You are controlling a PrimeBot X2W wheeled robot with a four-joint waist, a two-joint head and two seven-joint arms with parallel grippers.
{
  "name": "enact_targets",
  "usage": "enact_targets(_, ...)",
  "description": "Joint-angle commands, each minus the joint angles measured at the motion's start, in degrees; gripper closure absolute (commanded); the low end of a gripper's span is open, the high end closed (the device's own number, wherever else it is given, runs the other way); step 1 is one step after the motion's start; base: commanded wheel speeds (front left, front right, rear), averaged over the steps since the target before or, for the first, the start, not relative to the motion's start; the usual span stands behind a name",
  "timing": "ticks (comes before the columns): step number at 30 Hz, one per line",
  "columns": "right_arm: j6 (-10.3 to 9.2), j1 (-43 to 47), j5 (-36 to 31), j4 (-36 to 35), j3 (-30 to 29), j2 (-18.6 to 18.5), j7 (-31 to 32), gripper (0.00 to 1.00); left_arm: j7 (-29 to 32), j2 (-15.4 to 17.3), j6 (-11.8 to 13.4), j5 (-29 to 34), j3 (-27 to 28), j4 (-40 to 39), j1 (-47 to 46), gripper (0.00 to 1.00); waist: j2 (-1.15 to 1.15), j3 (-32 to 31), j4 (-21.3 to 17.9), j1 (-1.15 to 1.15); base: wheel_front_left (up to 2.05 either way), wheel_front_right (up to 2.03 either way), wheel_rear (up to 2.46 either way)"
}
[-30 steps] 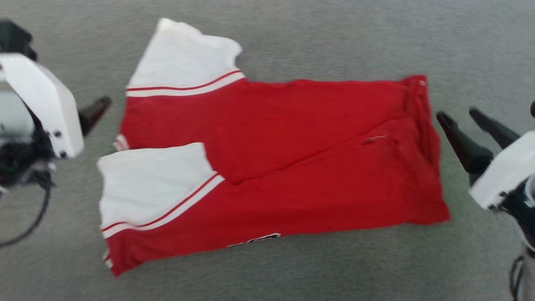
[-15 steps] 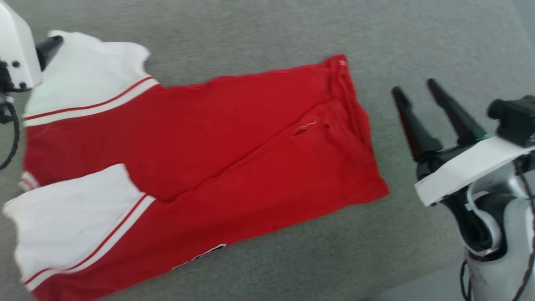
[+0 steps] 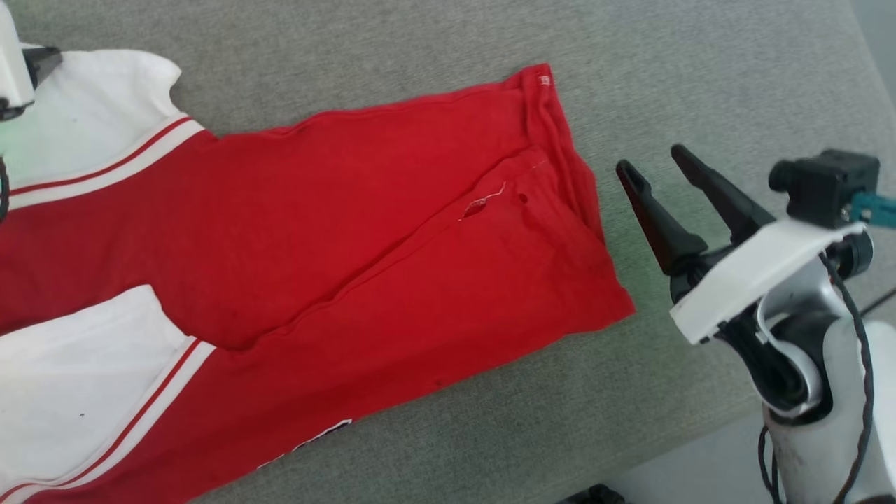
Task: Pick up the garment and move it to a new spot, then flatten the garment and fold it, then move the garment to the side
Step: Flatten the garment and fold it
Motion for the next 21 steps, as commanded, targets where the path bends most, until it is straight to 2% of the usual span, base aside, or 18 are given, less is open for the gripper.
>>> enact_targets(1, 0.00, -1.51, 0.46, 0.31, 0.25, -0.37, 1.15, 0.00, 4.18, -1.74, 0.10, -1.01, -2.13, 3.70, 4.26, 1.00, 0.00, 0.60, 0.66, 0.00, 0.00, 0.00, 0.00)
enact_targets(3, 0.00, -3.54, 0.63, 1.09, 0.60, -0.77, 2.91, 0.00, 6.76, -2.91, -0.76, -1.23, -3.45, 4.65, 4.58, 1.00, 0.00, 0.93, 1.30, 0.00, 0.00, 0.00, 0.00)
enact_targets(11, -0.01, -12.86, 0.52, 7.69, 2.18, -2.79, 10.90, 0.00, 5.29, -6.80, -2.83, -0.30, -4.21, 4.72, 1.25, 1.00, 0.00, 2.13, 5.06, 0.00, 0.00, 0.00, 0.00)
enact_targets(16, -0.01, -20.29, 1.39, 15.73, 4.42, -4.05, 17.05, 0.00, 4.16, -9.07, -3.53, 0.04, -4.46, 5.71, -0.82, 1.00, 0.00, 2.67, 7.52, 0.00, 0.00, 0.00, 0.00)
enact_targets(21, 0.00, -26.06, 3.33, 24.85, 9.48, -4.59, 23.91, 0.00, 2.54, -11.44, -4.32, 0.12, -4.60, 7.03, -1.90, 1.00, 0.00, 2.90, 9.28, 0.00, 0.00, 0.00, 0.00)
